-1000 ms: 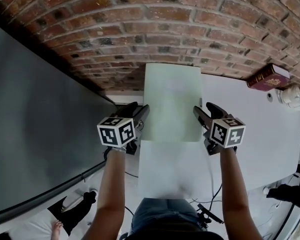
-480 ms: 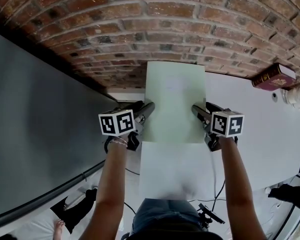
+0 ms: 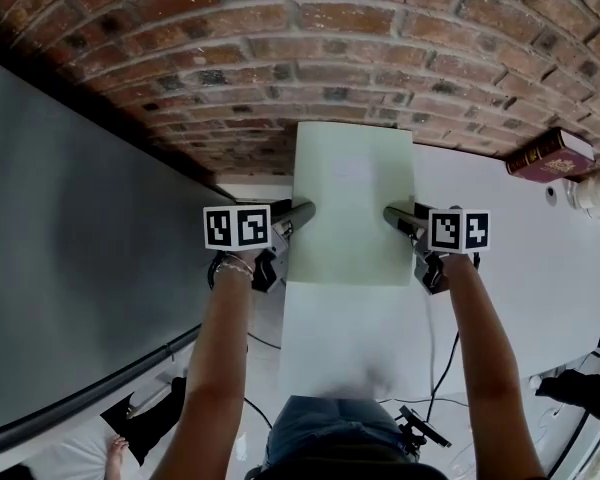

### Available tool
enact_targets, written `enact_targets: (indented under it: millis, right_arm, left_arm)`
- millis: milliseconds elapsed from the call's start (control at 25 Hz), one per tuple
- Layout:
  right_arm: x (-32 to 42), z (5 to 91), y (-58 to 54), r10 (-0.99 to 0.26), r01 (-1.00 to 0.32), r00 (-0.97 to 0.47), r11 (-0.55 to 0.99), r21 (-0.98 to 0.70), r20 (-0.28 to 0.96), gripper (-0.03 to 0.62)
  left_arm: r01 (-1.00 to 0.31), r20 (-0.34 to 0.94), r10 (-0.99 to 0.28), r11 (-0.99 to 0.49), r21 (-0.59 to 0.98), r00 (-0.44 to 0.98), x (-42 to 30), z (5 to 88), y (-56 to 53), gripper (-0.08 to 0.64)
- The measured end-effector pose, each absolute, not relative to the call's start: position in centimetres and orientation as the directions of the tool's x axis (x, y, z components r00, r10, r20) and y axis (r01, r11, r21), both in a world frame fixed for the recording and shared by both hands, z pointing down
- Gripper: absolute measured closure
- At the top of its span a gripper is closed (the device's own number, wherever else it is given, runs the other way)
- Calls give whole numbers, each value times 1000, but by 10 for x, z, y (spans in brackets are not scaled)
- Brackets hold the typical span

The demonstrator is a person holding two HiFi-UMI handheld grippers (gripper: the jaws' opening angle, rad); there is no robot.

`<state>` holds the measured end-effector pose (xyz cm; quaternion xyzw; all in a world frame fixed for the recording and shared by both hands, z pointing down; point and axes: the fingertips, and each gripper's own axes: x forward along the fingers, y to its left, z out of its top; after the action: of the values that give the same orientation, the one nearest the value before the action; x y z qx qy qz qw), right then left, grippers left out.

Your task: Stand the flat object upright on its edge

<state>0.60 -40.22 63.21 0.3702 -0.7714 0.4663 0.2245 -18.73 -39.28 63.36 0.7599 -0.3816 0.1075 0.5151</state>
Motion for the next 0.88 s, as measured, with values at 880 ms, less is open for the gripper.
enact_targets:
  millis: [880]
  right_arm:
    - [11, 603, -392, -412, -819, -573, 260, -511, 708, 293]
  left_arm:
    - [-681, 570, -441, -144, 718, 693, -181, 615, -378, 302]
